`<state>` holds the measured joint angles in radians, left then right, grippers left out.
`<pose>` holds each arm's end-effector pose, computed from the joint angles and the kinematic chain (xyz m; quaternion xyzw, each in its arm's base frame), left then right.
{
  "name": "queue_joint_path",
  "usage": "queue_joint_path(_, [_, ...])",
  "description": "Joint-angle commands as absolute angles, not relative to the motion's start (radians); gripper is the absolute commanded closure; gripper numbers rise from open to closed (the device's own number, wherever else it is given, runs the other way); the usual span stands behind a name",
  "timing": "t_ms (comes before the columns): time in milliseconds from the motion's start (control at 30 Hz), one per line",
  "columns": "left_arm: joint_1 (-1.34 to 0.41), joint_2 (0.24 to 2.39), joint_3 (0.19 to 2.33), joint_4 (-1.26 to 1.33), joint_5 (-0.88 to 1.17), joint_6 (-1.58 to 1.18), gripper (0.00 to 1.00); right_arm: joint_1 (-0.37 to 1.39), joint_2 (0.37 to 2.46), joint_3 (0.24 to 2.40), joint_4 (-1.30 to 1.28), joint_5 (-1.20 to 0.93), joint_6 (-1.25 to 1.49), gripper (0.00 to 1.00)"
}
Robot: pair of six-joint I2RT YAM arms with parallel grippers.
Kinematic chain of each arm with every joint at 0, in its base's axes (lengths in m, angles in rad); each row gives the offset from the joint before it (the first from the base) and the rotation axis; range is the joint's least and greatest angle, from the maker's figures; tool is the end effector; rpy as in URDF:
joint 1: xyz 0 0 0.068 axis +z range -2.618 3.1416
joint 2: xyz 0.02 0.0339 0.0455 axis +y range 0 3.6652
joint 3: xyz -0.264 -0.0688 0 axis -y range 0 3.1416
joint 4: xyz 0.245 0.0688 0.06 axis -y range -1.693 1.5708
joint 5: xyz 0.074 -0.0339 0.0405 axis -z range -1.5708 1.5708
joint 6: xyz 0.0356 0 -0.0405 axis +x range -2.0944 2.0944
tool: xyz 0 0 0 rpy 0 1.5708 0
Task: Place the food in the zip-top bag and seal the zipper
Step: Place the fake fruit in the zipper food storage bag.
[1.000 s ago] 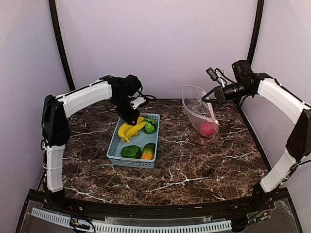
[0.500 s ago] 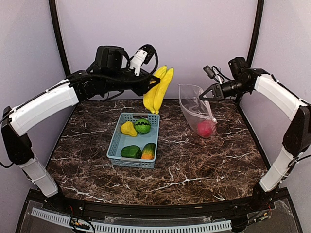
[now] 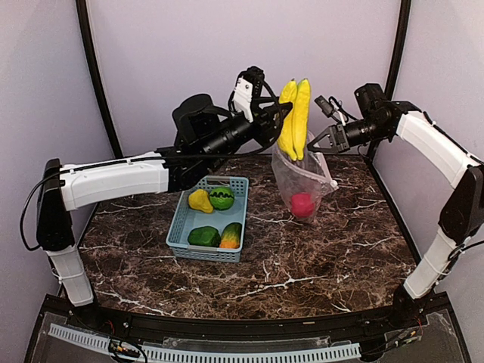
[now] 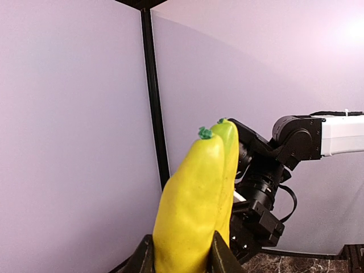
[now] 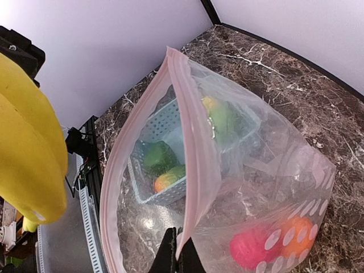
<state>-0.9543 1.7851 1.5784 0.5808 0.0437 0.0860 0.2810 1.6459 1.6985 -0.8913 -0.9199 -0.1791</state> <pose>0.2475 -0.3519 0.4199 0.2956 0.4797 -0.3586 0.7443 0.3238 0.1229 0.3785 -0.3455 0.7784 0.4303 0.2992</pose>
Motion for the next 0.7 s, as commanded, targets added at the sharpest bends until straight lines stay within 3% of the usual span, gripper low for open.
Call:
queue_joint_path(0, [-0.969,1.86,1.644,0.774,0.017,0.157,0.97,0.288,1.654,1.711,-0.906,-0.971,-0.162,1.0])
queue_joint_path(400, [-1.038,2.04,1.666,0.934,-0.314,0.499,0.97,0.286,1.637,1.727,-0.894,-0.958,-0.116,1.0])
queue_joint_path(567, [-1.045,2.044,1.645,0.96,-0.356,0.5,0.77,0.274,1.64,1.731,-0.888,-0.93,-0.107,1.0])
queue_joint_path(667, [-1.052,2.036,1.616,0.985,-0.378,0.513,0.75,0.256,1.639,1.73,-0.878,-0.924,-0.096,1.0])
